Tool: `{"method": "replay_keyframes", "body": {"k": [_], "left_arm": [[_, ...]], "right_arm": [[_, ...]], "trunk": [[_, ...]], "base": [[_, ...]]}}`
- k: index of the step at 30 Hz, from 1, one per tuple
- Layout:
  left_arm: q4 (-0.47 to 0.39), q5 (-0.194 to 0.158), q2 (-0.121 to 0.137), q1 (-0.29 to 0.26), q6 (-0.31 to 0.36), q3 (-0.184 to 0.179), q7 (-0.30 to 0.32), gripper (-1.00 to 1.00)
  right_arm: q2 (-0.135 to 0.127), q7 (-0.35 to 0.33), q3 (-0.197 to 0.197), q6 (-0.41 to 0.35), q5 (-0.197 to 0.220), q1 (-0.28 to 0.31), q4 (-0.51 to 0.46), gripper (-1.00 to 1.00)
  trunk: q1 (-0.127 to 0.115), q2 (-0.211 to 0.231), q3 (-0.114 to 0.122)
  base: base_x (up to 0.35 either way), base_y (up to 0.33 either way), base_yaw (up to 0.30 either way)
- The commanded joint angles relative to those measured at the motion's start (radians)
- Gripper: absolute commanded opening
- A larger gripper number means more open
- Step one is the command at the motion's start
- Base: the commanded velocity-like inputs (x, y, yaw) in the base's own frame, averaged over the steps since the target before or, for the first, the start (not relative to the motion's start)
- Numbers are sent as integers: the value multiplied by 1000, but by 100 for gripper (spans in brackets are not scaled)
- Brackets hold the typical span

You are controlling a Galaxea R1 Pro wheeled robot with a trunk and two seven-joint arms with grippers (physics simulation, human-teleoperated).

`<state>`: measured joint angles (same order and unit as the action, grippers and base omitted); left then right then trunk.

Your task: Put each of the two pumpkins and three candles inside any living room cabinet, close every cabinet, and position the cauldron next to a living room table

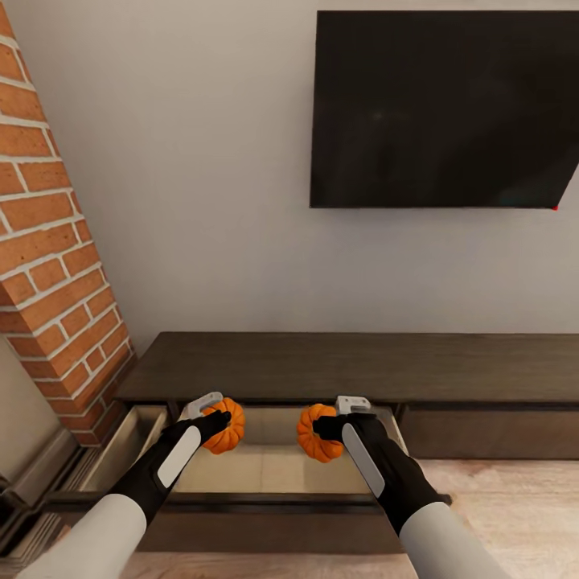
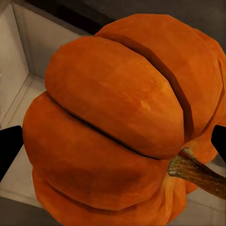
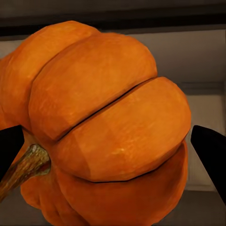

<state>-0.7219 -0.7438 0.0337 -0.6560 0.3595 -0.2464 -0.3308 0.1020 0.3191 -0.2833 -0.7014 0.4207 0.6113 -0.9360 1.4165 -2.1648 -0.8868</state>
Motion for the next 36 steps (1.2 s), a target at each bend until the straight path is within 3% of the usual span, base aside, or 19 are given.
{"method": "replay_keyframes", "body": {"k": [1, 15, 32, 36], "left_arm": [[-2, -9, 2, -1, 1, -7, -11, -100], [-2, -7, 1, -1, 1, -9, -11, -100], [-9, -6, 1, -1, 0, -5, -14, -100], [-10, -6, 1, -1, 0, -5, -14, -100]], "right_arm": [[0, 11, -2, -2, 10, 1, -1, -100], [-1, 11, -2, -3, 14, 1, -1, -100], [-1, 11, -2, -3, 11, 1, -1, -100], [-1, 11, -2, -3, 11, 1, -1, -100]], "trunk": [[0, 0, -1], [0, 0, -1], [0, 0, -1], [16, -28, -14]], "base": [[215, 157, 0], [146, 32, 0], [43, 0, 0], [0, 0, 0]]}}
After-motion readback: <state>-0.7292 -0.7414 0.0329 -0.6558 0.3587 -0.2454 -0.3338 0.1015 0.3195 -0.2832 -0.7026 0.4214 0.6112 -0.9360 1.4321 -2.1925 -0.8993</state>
